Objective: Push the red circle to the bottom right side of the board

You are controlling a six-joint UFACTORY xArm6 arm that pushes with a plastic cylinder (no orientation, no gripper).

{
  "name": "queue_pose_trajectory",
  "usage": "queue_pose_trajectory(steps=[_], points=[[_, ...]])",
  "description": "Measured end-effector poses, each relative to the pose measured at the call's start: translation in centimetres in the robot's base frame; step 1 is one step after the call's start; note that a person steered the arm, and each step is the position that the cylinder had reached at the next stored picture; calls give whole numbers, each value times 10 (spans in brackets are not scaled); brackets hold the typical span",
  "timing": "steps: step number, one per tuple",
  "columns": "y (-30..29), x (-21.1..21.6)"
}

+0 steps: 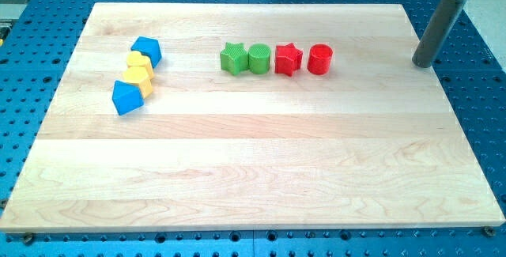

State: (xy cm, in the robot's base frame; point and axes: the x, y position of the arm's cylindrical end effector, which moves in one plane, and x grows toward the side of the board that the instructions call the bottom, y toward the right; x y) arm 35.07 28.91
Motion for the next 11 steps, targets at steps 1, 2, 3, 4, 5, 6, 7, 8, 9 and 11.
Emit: queue_pose_trajectory(steps=[1, 2, 3, 4, 5, 6, 7, 8, 9, 11], points=[[0, 0], [0, 9], [-8, 36], [-14, -44], [-60, -73], [-102, -52], [-132, -55], [-159, -14], [-159, 74], [-143, 62]])
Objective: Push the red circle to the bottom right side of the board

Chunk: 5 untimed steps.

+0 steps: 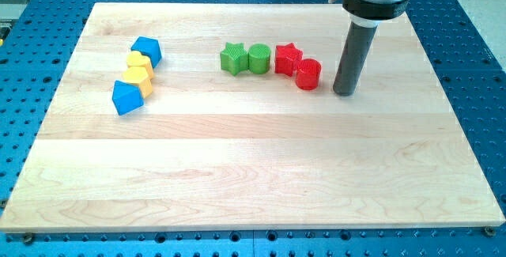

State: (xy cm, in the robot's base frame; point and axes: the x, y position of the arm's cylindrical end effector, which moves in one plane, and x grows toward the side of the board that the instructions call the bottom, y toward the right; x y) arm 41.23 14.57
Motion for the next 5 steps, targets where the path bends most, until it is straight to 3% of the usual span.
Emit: queue_pose_trajectory(steps=[2, 3, 4, 5], points=[[0, -19], [-10, -76], [-63, -50], [-74, 33]])
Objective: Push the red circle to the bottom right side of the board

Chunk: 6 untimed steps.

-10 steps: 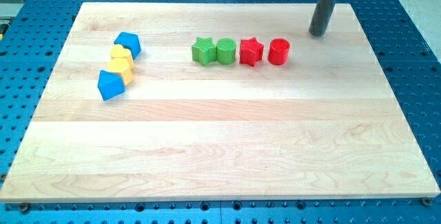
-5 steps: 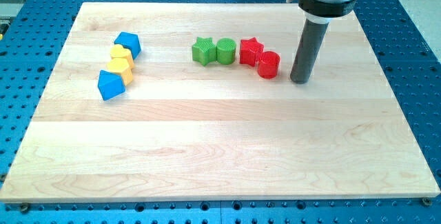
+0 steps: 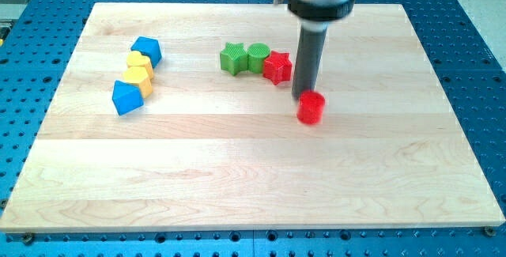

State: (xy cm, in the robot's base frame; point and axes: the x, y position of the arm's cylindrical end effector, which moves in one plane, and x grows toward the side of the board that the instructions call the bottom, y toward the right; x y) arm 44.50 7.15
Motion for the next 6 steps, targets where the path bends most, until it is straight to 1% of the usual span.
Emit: queue_pose_trajectory(steps=[1, 2, 3, 4, 5, 6], points=[[3, 11], [-24, 75], [18, 84], [-69, 60], [-13, 37], [64, 57]])
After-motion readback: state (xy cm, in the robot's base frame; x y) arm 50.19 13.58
